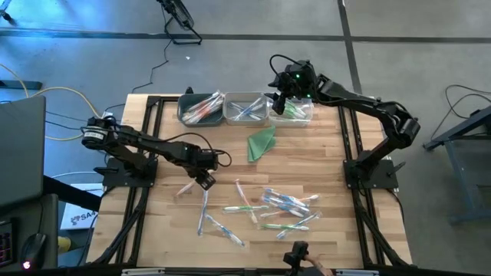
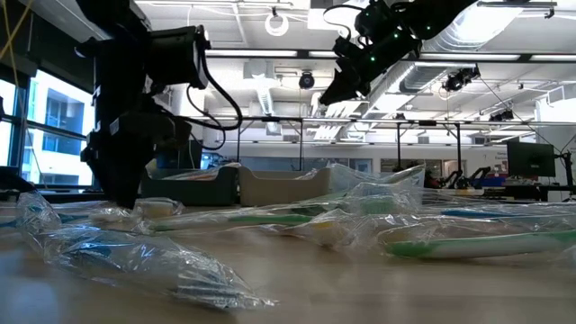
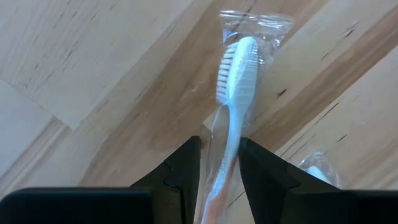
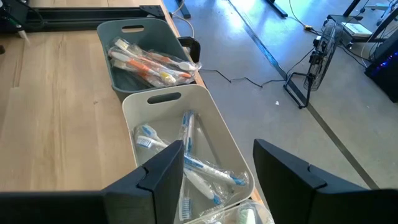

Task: Pick & Place Toothbrushes
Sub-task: Put the orange toothbrush into the dark blue bin

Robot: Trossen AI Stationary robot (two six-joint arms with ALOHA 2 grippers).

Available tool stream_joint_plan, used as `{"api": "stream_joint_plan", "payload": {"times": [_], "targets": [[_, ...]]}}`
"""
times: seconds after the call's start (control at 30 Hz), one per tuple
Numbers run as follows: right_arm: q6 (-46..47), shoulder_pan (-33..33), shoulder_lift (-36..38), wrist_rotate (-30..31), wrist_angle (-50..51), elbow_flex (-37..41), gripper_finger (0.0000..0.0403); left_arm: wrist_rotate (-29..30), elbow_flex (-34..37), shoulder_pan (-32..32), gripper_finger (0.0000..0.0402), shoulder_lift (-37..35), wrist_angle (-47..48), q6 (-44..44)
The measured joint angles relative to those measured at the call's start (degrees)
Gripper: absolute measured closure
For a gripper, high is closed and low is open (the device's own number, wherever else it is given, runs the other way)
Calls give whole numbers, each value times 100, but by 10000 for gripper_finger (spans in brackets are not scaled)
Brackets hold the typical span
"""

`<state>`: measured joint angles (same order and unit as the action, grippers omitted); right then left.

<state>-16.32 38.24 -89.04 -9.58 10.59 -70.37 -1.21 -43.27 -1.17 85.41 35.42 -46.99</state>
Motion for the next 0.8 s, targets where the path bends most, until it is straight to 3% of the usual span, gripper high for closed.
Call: {"api": "stream_joint_plan", "payload": {"times": [0.5, 0.8], "targets": [[0, 0, 1, 0, 0, 2, 215, -24, 31, 2, 297, -4, -85, -4], [0, 1, 0, 0, 0, 2, 215, -31, 38, 4, 365, -4, -67, -133]]}}
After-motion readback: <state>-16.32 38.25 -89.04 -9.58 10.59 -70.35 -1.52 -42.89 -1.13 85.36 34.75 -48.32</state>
